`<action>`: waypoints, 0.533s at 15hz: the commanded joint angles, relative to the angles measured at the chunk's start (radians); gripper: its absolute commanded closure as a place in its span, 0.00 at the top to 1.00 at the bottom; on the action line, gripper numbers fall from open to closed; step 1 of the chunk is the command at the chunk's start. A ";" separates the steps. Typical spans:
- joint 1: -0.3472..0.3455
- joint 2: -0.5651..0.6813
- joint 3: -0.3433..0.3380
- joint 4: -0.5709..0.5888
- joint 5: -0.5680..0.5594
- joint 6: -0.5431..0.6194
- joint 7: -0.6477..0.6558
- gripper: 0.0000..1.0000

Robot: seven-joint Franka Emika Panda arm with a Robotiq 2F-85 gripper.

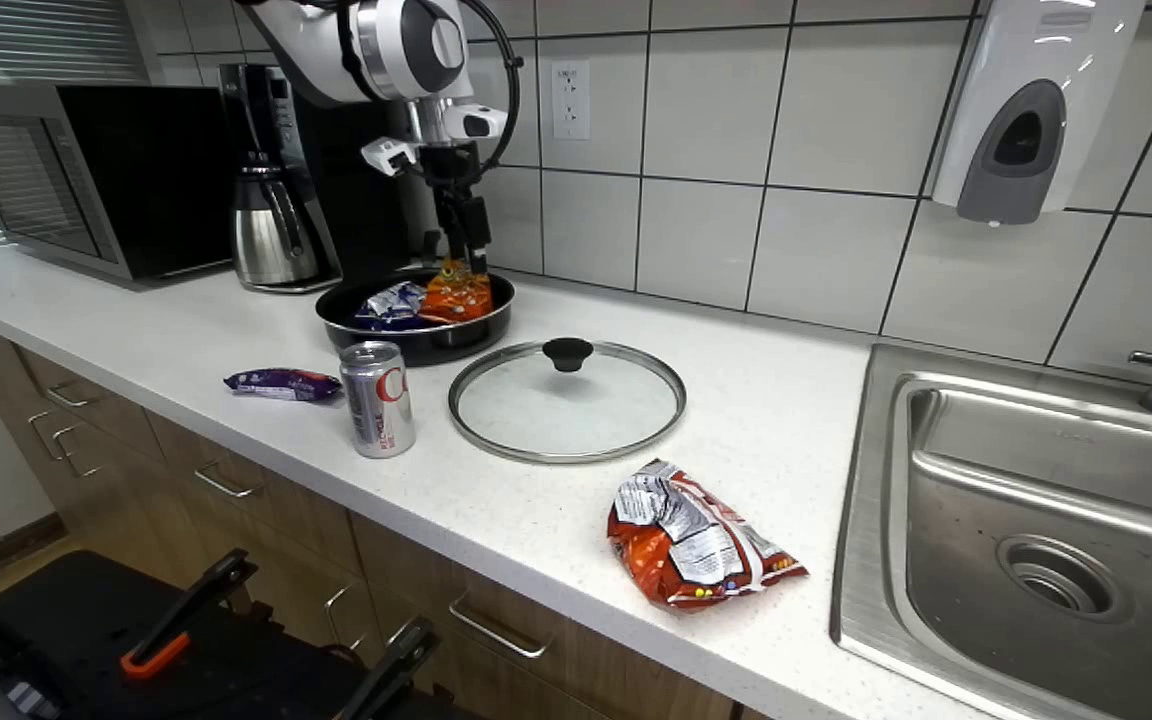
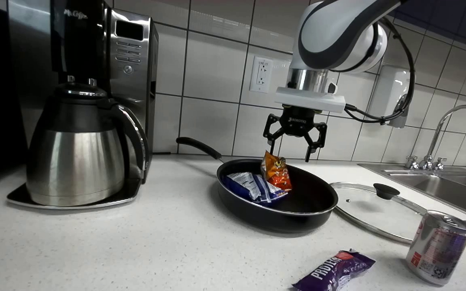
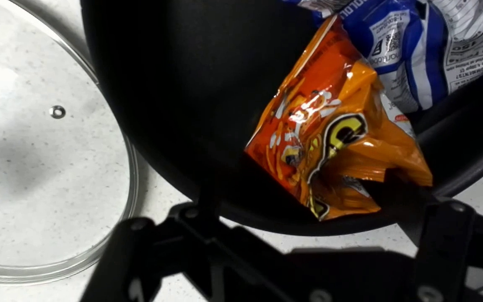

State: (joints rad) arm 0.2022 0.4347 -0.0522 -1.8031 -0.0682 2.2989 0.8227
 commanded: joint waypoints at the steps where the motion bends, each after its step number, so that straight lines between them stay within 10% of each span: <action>1: 0.008 0.009 -0.001 0.018 -0.018 -0.036 0.027 1.00; 8: 0.010 0.056 0.001 0.031 -0.012 -0.062 0.018 1.00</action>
State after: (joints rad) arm 0.2046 0.4690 -0.0510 -1.8031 -0.0682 2.2811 0.8227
